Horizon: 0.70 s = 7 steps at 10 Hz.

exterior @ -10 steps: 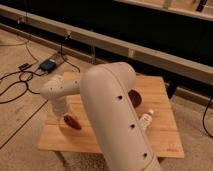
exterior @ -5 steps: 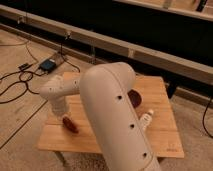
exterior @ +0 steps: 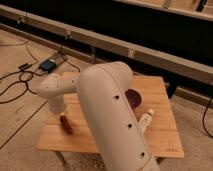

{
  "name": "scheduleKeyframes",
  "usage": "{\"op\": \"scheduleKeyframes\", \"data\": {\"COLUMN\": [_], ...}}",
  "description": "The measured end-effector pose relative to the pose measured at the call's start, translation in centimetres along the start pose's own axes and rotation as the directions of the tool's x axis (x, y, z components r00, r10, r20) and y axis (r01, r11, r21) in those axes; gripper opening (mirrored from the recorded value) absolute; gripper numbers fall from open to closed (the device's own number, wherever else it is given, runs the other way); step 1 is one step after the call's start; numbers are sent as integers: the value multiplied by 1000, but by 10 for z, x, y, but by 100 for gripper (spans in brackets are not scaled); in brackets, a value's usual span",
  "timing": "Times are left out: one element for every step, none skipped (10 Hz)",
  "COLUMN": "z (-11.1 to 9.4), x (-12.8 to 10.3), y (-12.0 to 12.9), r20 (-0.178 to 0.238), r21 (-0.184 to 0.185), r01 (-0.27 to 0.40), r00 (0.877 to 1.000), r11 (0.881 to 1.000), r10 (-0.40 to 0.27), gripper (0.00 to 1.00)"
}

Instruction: Drag the pepper across the table

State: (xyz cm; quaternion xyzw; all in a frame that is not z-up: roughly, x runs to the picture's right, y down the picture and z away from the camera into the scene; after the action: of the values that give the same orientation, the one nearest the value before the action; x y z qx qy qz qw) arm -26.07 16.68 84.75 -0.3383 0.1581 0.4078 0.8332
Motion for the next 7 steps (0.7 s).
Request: {"op": "scheduleKeyframes", "data": {"z": [-3, -4, -6, -6, -6, -6, -6], "x": [-6, -10, -19, -23, -29, -33, -38], "y": [4, 7, 15, 19, 24, 28, 33], "r20": [7, 12, 19, 21, 23, 24, 25], "r21": [1, 4, 8, 9, 13, 16, 18], "r01": [11, 22, 43, 54, 69, 81, 96], "r00": [1000, 1000, 999, 998, 997, 996, 995], "r11": [1000, 1000, 999, 999, 998, 997, 995], "r10": [-11, -22, -44, -54, -69, -82, -96], "gripper": [0, 0, 0, 0, 0, 0, 0]}}
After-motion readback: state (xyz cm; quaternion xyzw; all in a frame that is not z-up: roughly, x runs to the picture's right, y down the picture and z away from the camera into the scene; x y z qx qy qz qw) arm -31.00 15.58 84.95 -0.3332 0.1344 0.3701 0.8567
